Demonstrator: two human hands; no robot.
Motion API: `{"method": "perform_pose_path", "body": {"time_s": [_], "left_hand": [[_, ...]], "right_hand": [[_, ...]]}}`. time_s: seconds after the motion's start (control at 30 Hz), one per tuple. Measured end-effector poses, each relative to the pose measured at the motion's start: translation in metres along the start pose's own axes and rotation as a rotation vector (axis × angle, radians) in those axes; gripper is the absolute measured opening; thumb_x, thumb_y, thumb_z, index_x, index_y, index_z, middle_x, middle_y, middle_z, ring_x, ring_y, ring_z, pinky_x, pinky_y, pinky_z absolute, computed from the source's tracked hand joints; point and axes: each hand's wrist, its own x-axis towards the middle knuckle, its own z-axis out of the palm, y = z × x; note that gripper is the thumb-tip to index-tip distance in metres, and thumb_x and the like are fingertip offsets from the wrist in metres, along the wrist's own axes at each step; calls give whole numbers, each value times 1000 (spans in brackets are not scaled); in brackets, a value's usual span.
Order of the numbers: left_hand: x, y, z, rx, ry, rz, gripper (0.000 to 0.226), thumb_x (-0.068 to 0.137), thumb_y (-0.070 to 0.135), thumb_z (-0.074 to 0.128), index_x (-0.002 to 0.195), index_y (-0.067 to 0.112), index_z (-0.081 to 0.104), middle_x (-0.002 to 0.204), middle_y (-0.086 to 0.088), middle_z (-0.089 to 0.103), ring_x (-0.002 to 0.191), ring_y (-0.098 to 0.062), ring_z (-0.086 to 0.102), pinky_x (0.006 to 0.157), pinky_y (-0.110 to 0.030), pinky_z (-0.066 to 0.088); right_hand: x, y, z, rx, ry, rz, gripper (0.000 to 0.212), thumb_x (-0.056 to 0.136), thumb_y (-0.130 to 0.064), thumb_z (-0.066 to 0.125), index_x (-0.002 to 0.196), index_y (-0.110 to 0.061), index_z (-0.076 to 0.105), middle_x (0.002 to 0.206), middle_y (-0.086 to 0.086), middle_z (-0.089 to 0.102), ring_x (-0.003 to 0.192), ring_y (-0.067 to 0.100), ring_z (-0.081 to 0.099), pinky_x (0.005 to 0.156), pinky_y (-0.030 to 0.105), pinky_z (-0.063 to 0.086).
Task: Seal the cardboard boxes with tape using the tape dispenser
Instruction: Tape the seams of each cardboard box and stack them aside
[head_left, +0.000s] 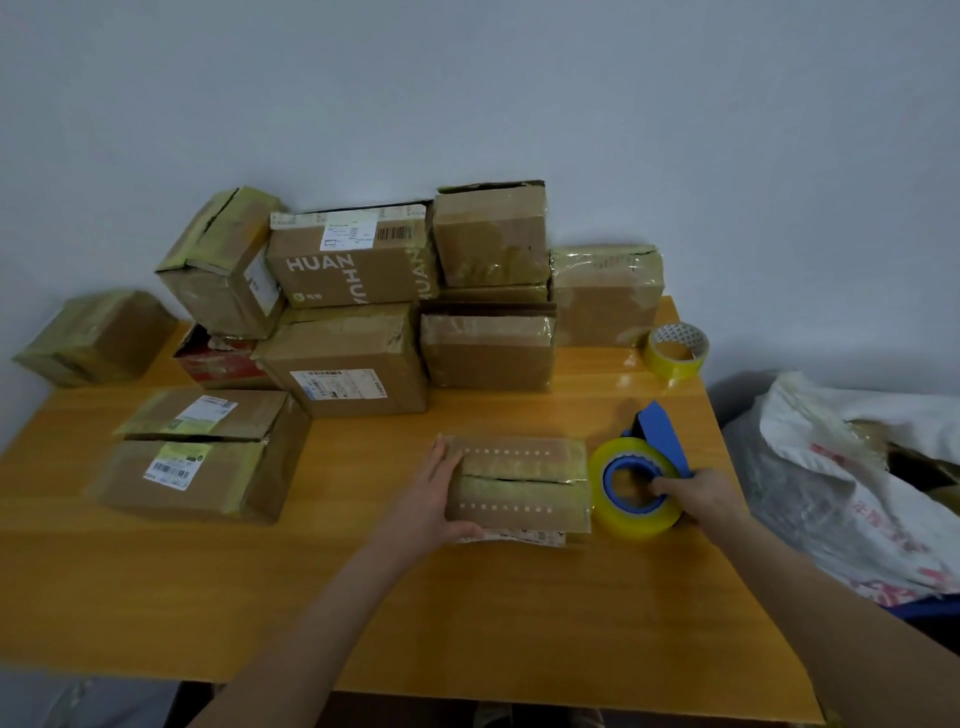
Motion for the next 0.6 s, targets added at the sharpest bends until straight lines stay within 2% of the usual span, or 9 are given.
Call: {"method": "perform_pose_path", "body": {"time_s": [0.07, 0.13, 0.17, 0.23, 0.3, 0.37, 0.5, 0.6], "left_hand": [[-3, -1, 5, 9, 19, -49, 108, 76, 56, 68, 153, 32, -4, 159, 2, -22, 146, -23, 16, 108, -37, 39], [-7, -2, 9, 11, 19, -88, 106, 77, 60, 64, 151, 38, -9, 159, -1, -21, 143, -28, 25, 103, -38, 45], [-8, -1, 10, 11, 11, -103, 105, 78, 59, 62, 151, 38, -10, 159, -3, -20, 143, -30, 25, 103, -39, 44], [-8, 1, 11, 11, -6, -123, 104, 81, 58, 61, 152, 34, -11, 159, -5, -20, 142, -31, 26, 105, -40, 42], [-8, 4, 11, 11, -11, -131, 105, 82, 58, 61, 152, 31, -12, 159, -5, -20, 143, -30, 25, 106, -39, 41], [-9, 7, 9, 20, -11, -138, 104, 83, 57, 60, 153, 28, -11, 159, -6, -20, 142, -30, 26, 107, -39, 40], [-6, 20, 9, 2, 17, -136, 102, 84, 56, 61, 154, 25, -7, 160, -7, -17, 142, -31, 28, 105, -37, 39], [-2, 26, 11, -28, 34, -128, 104, 82, 58, 62, 154, 26, -5, 160, -5, -16, 139, -31, 32, 103, -38, 41]], "right_hand": [[5, -2, -3, -8, 15, -34, 31, 80, -12, 75, 66, -9, 48, 53, 6, 38, 44, 20, 34, 44, 29, 28], [7, -7, -4, 14, -16, -58, 29, 80, -11, 75, 66, -8, 50, 54, 8, 42, 45, 21, 36, 45, 31, 30], [8, -9, -5, 48, -45, -46, 24, 79, -11, 75, 71, -6, 53, 59, 11, 48, 51, 23, 43, 49, 36, 37], [7, -11, -8, 208, -112, 12, 22, 81, -16, 75, 82, -2, 58, 77, 14, 61, 71, 30, 58, 69, 50, 52], [4, -13, -12, 363, -207, 78, 27, 83, -24, 74, 97, -5, 61, 94, 15, 68, 89, 35, 65, 83, 52, 54], [3, -17, -16, 419, -284, 98, 39, 81, -27, 75, 112, -8, 62, 105, 18, 70, 97, 37, 67, 84, 50, 56], [-4, -34, -30, 363, -213, -78, 59, 72, -24, 83, 120, -3, 57, 113, 17, 66, 100, 34, 64, 90, 50, 53], [-26, -56, -47, 327, -85, -260, 56, 75, -26, 81, 120, -7, 53, 112, 10, 60, 98, 27, 60, 85, 41, 50]]}}
